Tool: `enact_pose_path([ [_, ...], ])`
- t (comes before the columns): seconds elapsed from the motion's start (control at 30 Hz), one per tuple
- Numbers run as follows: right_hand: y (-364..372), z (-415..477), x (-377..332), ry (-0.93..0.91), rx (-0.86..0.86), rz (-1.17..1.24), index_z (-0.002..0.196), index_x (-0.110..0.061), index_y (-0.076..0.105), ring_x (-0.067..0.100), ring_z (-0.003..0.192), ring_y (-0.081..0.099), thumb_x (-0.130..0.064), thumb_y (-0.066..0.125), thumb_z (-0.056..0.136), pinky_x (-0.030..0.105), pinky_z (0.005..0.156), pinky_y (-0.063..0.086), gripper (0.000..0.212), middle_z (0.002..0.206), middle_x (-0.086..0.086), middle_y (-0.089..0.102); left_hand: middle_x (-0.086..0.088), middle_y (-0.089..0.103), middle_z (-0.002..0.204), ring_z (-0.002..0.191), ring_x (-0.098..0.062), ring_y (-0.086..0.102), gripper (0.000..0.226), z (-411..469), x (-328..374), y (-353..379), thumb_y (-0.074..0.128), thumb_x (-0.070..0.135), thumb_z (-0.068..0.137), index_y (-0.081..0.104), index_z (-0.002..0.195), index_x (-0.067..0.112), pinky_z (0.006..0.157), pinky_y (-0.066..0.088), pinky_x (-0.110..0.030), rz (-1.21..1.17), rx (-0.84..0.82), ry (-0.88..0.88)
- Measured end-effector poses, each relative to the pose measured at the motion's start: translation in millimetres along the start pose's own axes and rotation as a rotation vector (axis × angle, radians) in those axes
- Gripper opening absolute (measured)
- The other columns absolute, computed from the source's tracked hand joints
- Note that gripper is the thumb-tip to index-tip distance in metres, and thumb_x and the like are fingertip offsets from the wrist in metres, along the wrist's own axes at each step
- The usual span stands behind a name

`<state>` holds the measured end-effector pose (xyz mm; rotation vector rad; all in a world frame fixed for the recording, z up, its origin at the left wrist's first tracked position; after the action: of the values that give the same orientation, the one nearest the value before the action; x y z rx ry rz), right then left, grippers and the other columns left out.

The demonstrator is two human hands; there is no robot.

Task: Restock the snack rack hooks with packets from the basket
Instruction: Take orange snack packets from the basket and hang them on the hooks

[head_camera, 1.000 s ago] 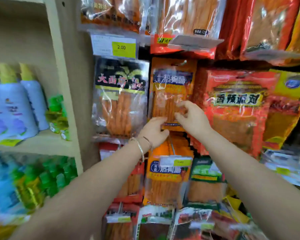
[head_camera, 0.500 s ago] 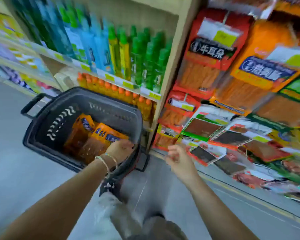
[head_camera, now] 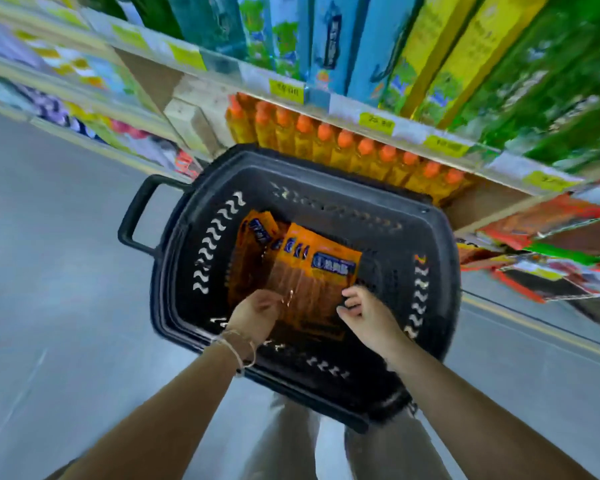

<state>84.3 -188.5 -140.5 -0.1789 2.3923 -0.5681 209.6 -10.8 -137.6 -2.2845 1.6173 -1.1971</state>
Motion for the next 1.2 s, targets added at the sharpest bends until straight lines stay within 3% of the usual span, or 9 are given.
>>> enact_pose_path([
  [0.23, 67.0, 116.4, 92.8, 0.454, 0.093, 0.301, 0.123, 0.002, 0.054, 0.031, 0.111, 0.056, -0.019, 0.063, 0.09, 0.034, 0.086, 0.042, 0.04, 0.121, 0.017, 0.059, 0.0, 0.063, 0.108, 0.092, -0.014, 0.056, 0.017, 97.4, -33.9, 31.6, 0.053, 0.016, 0.092, 0.06, 0.107, 0.021, 0.068, 0.038, -0.011, 0.014, -0.149, -0.092],
  [0.33, 85.2, 149.9, 129.2, 0.549, 0.168, 0.433, 0.118, 0.009, 0.055, 0.03, 0.103, 0.057, -0.014, 0.066, 0.088, 0.031, 0.081, 0.04, 0.039, 0.11, 0.019, 0.06, -0.005, 0.062, 0.111, 0.102, -0.022, 0.057, 0.024, 130.0, -44.9, 35.5, 0.05, 0.015, 0.093, 0.06, 0.114, 0.016, 0.085, 0.041, -0.021, 0.04, -0.137, -0.123],
  [0.4, 91.7, 166.0, 149.9, 0.593, 0.247, 0.478, 0.117, 0.002, 0.052, 0.033, 0.109, 0.056, -0.019, 0.074, 0.082, 0.036, 0.093, 0.045, 0.046, 0.116, 0.022, 0.058, -0.006, 0.064, 0.111, 0.103, -0.025, 0.059, 0.023, 143.5, -49.9, 37.9, 0.051, 0.016, 0.092, 0.061, 0.113, 0.018, 0.092, 0.046, -0.03, -0.006, -0.141, -0.117],
  [0.5, 101.3, 176.9, 170.9, 0.672, 0.263, 0.536, 0.125, -0.005, 0.051, 0.03, 0.114, 0.057, -0.036, 0.083, 0.068, 0.041, 0.099, 0.046, 0.072, 0.128, 0.014, 0.057, 0.007, 0.064, 0.094, 0.085, -0.014, 0.062, 0.017, 154.7, -55.4, 39.7, 0.052, 0.019, 0.09, 0.06, 0.094, 0.033, 0.079, 0.052, -0.031, -0.057, -0.144, -0.1],
  [0.7, 114.7, 184.5, 190.8, 0.785, 0.288, 0.627, 0.141, -0.015, 0.03, 0.032, 0.127, 0.044, -0.049, 0.087, 0.054, 0.047, 0.104, 0.04, 0.109, 0.142, 0.012, 0.042, 0.011, 0.061, 0.077, 0.061, -0.004, 0.051, 0.016, 164.7, -56.0, 39.4, 0.052, 0.021, 0.091, 0.06, 0.101, 0.029, 0.044, 0.039, -0.007, -0.092, -0.117, -0.053],
  [0.83, 120.6, 182.3, 185.2, 0.747, 0.213, 0.65, 0.136, -0.015, 0.039, 0.03, 0.121, 0.05, -0.051, 0.084, 0.058, 0.042, 0.094, 0.046, 0.097, 0.136, 0.009, 0.05, 0.009, 0.063, 0.084, 0.068, -0.008, 0.055, 0.015, 164.0, -55.0, 41.0, 0.05, 0.024, 0.092, 0.058, 0.103, 0.031, 0.053, 0.044, -0.014, -0.104, -0.16, -0.058],
  [1.03, 112.5, 173.9, 166.0, 0.649, 0.313, 0.757, 0.091, -0.018, 0.049, 0.021, 0.089, 0.058, -0.036, 0.081, 0.069, 0.035, 0.074, 0.048, 0.042, 0.114, 0.008, 0.061, 0.012, 0.061, 0.083, 0.062, -0.005, 0.051, 0.016, 166.1, -59.2, 40.1, 0.052, 0.023, 0.091, 0.059, 0.104, 0.03, 0.041, 0.036, -0.005, -0.099, -0.143, -0.045],
  [1.13, 105.2, 163.4, 141.0, 0.533, 0.212, 0.863, 0.096, -0.025, 0.054, 0.018, 0.088, 0.066, -0.027, 0.081, 0.069, 0.033, 0.071, 0.051, 0.038, 0.105, 0.002, 0.067, 0.013, 0.061, 0.091, 0.069, -0.001, 0.054, 0.026, 166.6, -61.9, 38.0, 0.053, 0.027, 0.09, 0.056, 0.116, 0.028, 0.043, 0.038, -0.003, -0.091, -0.134, -0.068],
  [1.2, 99.0, 157.5, 116.0, 0.413, 0.108, 0.856, 0.101, -0.027, 0.058, 0.014, 0.085, 0.069, -0.025, 0.082, 0.067, 0.035, 0.072, 0.054, 0.042, 0.104, 0.0, 0.068, 0.011, 0.062, 0.104, 0.085, -0.003, 0.059, 0.036, 166.5, -65.0, 36.5, 0.058, 0.031, 0.089, 0.052, 0.124, 0.026, 0.057, 0.045, -0.006, -0.103, -0.125, -0.096],
])
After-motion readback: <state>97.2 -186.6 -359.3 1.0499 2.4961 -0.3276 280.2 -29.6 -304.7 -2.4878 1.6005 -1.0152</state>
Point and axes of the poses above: each hand's wrist, its own z-axis towards the middle knuckle, its own y-axis out of the palm, x = y × z, the point moved 6 cm from there along z, towards the middle knuckle
